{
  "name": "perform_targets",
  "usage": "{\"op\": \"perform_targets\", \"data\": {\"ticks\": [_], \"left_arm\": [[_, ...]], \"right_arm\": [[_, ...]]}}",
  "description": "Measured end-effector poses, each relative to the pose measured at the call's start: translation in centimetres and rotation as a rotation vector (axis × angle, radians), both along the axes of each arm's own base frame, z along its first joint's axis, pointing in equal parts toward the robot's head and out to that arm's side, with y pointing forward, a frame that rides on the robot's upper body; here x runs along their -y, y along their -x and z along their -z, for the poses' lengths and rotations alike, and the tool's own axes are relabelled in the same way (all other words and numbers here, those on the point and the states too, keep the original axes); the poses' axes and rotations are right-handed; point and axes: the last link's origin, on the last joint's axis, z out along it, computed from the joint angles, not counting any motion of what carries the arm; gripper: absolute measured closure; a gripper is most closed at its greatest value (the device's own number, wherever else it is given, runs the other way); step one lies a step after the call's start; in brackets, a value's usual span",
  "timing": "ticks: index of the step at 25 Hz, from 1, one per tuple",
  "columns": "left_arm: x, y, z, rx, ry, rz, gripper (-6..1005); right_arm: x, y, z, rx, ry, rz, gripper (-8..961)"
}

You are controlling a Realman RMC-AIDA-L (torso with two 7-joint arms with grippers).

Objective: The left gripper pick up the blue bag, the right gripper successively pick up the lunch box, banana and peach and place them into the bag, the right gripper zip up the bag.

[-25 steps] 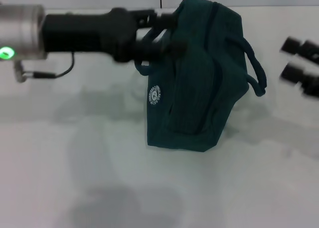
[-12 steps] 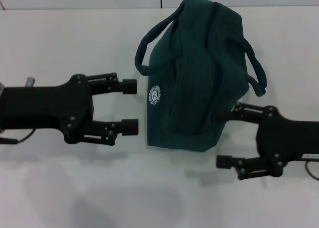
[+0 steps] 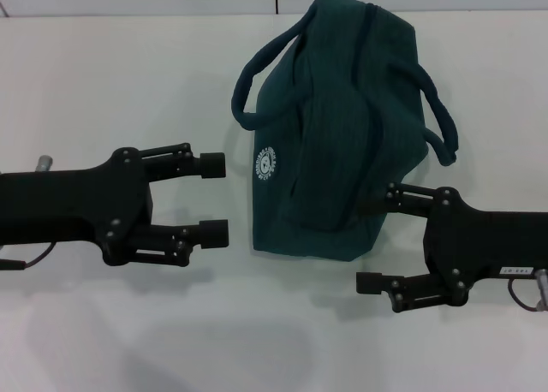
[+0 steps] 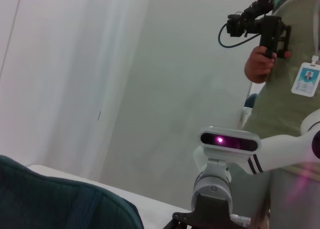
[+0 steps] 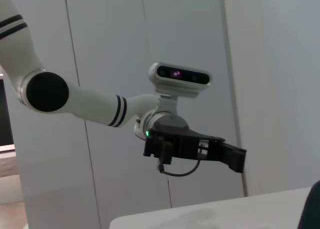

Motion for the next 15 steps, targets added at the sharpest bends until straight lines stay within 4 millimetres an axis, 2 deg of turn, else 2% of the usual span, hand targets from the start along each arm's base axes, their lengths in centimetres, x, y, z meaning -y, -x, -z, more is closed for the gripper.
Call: {"op": "perform_targets", "data": {"ticks": [15], "left_arm": [[0.92, 0.34, 0.67, 0.018, 0.002, -0.008, 125]], "right_arm": [[-0.42, -0.03, 0.15, -0.008, -0.006, 0.033, 73]]}}
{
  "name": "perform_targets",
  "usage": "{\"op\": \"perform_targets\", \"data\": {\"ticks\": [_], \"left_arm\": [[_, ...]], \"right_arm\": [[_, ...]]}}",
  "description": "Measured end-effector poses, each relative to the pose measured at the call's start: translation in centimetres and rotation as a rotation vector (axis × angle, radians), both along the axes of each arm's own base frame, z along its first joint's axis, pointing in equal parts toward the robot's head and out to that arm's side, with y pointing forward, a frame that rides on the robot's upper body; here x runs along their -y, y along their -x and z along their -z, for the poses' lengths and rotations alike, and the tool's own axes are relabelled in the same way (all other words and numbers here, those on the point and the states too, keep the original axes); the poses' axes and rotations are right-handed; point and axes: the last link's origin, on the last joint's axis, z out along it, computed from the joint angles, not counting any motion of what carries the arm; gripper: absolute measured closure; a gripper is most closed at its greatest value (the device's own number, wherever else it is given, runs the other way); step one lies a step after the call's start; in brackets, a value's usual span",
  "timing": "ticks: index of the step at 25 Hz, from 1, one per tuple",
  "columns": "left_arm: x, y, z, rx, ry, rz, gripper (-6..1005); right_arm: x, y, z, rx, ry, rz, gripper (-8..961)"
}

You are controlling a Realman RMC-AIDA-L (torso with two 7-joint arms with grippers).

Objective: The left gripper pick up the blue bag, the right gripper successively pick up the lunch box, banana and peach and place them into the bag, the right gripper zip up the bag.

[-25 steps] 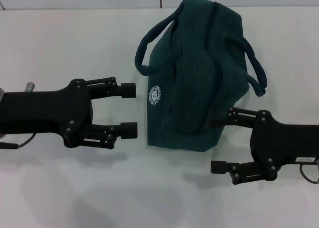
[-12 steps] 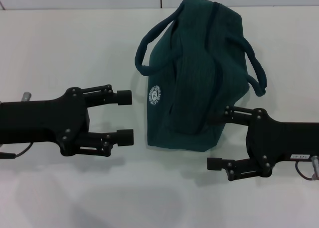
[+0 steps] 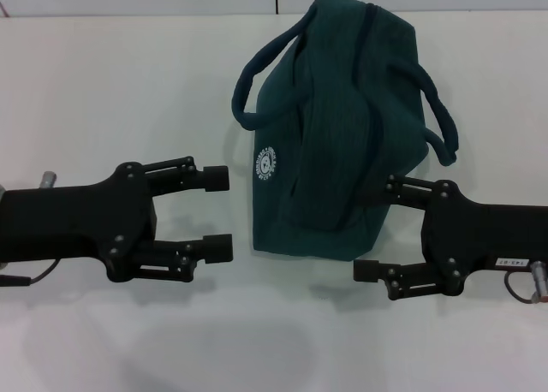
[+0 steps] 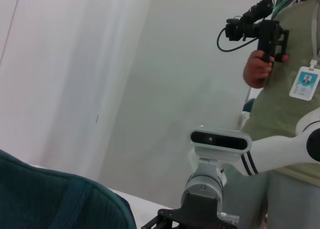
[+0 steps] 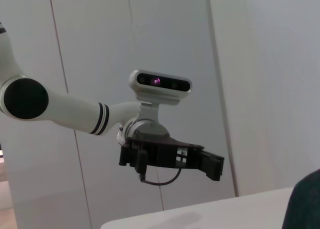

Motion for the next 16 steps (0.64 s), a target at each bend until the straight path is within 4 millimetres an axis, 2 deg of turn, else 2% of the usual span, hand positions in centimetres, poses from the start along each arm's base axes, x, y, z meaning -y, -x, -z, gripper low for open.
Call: {"op": "perform_targets", "data": {"ticks": [16], "left_arm": [[0.27, 0.00, 0.35, 0.009, -0.004, 0.001, 125]], "right_arm": [[0.18, 0.16, -0.05, -0.011, 0.011, -0.008, 73]]}}
